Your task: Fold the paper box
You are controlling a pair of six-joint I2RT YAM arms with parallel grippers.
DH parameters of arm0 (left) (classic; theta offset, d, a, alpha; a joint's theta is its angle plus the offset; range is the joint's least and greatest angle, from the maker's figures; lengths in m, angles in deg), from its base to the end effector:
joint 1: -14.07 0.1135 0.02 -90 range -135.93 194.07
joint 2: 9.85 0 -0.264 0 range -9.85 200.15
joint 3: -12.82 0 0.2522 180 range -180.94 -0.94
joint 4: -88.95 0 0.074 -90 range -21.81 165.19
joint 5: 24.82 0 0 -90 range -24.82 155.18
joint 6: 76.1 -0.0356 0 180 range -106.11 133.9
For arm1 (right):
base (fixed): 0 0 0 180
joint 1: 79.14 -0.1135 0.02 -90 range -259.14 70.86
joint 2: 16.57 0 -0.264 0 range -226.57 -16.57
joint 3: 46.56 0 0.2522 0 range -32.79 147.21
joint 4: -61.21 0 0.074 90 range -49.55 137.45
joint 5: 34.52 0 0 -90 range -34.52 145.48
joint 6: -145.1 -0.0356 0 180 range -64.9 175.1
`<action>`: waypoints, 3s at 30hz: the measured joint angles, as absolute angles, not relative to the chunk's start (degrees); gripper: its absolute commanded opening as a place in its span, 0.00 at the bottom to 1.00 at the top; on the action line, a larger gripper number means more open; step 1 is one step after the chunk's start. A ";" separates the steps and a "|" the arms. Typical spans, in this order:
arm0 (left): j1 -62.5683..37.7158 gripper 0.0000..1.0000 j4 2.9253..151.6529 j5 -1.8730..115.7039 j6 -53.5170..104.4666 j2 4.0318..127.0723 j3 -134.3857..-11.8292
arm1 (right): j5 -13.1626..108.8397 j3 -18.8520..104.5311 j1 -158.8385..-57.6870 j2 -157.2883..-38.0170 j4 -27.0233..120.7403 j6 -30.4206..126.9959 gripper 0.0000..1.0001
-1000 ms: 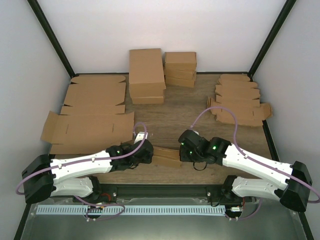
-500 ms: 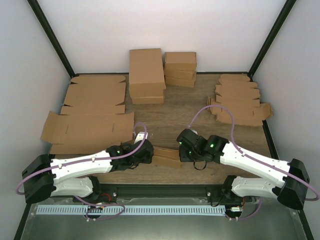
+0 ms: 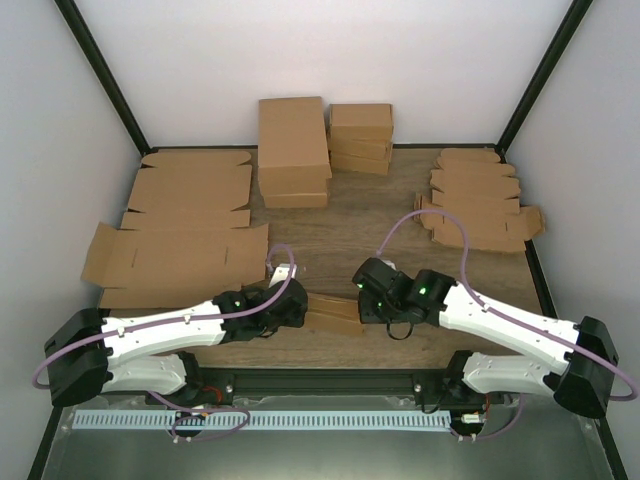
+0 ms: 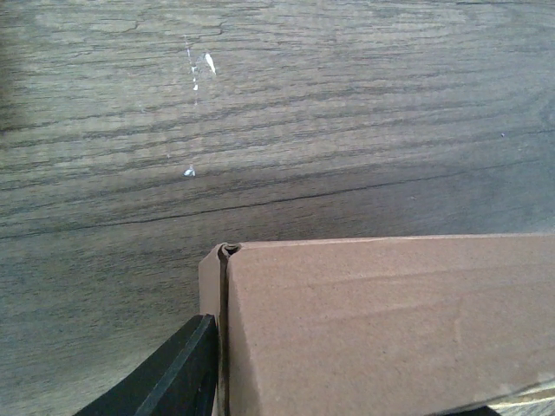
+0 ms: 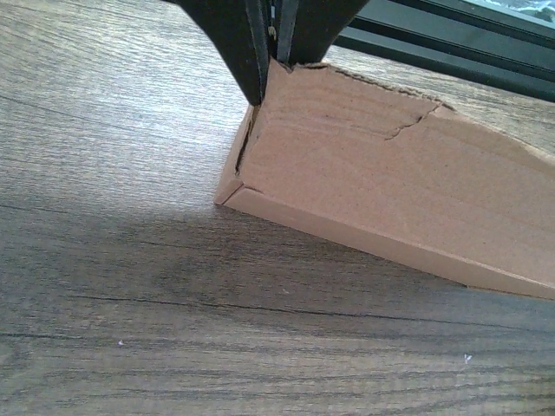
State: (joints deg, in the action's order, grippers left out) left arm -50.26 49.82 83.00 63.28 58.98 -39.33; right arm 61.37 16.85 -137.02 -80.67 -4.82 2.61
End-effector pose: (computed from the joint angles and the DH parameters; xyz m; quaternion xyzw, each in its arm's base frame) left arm 0.1081 -0.1998 0.1980 0.0777 0.9422 -0.1622 0.2827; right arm 0.1095 0.1675 0.2474 -0.0356 0.9775 0.1367 0.1564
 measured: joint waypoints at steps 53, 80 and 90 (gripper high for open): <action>-32.67 0.07 35.98 62.98 57.93 41.72 -47.22 | 49.83 20.04 -136.39 -72.86 -2.63 10.74 0.37; -18.09 0.04 71.59 23.44 60.57 45.52 -25.76 | 9.70 -10.99 -113.05 -63.53 45.63 2.68 0.01; -18.07 0.04 75.87 22.28 61.71 45.50 -22.87 | 7.93 -17.61 -112.59 -65.52 51.27 2.04 0.01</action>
